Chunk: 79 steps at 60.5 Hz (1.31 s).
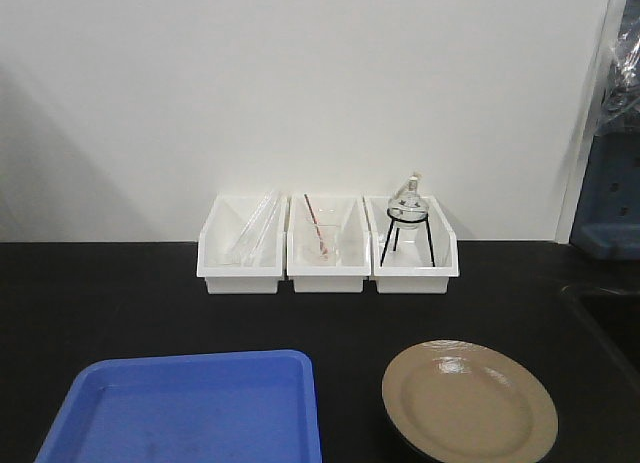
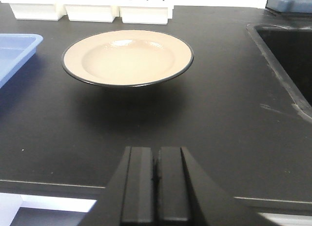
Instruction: Place disk in tray to left cabinet
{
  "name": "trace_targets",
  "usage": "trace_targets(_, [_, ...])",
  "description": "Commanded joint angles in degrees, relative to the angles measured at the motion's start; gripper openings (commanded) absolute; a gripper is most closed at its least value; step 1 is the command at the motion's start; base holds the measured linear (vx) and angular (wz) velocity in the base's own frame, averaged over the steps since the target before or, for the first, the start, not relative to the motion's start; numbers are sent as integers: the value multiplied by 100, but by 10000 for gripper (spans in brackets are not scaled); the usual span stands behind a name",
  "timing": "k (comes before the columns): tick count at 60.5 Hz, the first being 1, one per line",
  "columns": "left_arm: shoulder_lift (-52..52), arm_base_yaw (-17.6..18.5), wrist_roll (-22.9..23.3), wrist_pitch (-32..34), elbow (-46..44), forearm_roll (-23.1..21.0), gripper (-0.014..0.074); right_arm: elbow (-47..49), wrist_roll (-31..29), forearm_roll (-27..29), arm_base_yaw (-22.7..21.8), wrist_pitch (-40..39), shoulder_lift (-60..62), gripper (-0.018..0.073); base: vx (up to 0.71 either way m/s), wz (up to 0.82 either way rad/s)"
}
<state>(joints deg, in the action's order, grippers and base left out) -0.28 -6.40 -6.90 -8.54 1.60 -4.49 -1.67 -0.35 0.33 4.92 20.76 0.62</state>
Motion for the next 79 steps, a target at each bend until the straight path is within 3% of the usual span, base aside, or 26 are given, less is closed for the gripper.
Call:
trace_targets(1, [75, 45, 39, 459, 174, -42, -8, -78, -11, -33, -39, -476, 55, -1, 0, 0])
trace_targets(42, [75, 45, 39, 459, 174, -42, -8, -78, -17, -33, -39, -477, 55, -1, 0, 0])
trace_targets(50, [75, 45, 39, 460, 174, -48, -8, -78, -265, -560, -39, -557, 55, -1, 0, 0])
trace_targets(61, [75, 45, 39, 504, 174, -53, -8, -78, 277, 127, -39, -1743, 55, -1, 0, 0])
trace_targets(74, [75, 45, 39, 808, 174, -160, -8, -78, 269, 195, -39, -3334, 55, -1, 0, 0])
trace_targets(79, [75, 45, 46, 1205, 144, -190, -8, -56, 269, 211, -39, -3791, 55, -1, 0, 0])
